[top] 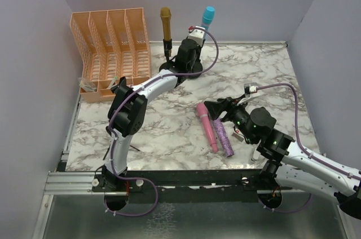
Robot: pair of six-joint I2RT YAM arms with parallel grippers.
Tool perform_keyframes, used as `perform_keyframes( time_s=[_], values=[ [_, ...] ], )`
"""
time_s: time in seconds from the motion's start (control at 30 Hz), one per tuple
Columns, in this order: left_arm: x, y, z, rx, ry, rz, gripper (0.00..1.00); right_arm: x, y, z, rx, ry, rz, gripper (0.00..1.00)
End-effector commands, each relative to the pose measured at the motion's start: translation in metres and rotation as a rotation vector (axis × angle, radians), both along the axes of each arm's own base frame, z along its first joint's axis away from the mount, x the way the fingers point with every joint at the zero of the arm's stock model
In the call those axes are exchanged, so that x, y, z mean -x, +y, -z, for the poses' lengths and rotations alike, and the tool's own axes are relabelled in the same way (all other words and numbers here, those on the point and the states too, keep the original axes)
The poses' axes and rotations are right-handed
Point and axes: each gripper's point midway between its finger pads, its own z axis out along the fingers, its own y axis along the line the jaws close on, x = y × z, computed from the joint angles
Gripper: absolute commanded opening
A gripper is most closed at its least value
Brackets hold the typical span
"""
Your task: Attach the microphones to the stand
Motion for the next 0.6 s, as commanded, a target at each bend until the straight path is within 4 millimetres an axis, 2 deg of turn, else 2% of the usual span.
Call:
perform_keyframes(
  time_s=[0.0, 0.17, 0.3, 0.37, 0.4, 0.47, 0.57],
  values=[
    [-0.014, 0.003, -0.042, 0.111, -0.089, -0.032, 0.0, 0.001, -0.002, 0.004, 0.016, 0.025, 0.007, 0.71],
    [-0.022, 0.006, -0.032, 0.133, -0.067, -0.039, 0.0, 0.003, -0.003, 0.001, 0.013, 0.022, 0.003, 0.71],
    [-0.026, 0.007, -0.028, 0.143, -0.054, -0.039, 0.13, 0.004, -0.002, 0.002, 0.01, 0.029, -0.004, 0.71],
    [-0.028, 0.006, -0.028, 0.146, -0.041, -0.039, 0.26, 0.004, -0.001, 0.001, 0.008, 0.03, -0.008, 0.71],
    [-0.028, 0.005, -0.027, 0.141, -0.029, -0.036, 0.29, 0.004, -0.001, 0.001, 0.008, 0.031, -0.007, 0.71],
    [-0.028, 0.003, -0.029, 0.14, -0.023, -0.025, 0.34, 0.003, 0.0, 0.001, 0.008, 0.03, -0.008, 0.71],
    [-0.027, 0.002, -0.035, 0.151, -0.024, -0.012, 0.48, 0.003, 0.001, -0.001, 0.008, 0.032, -0.007, 0.71]
  ],
)
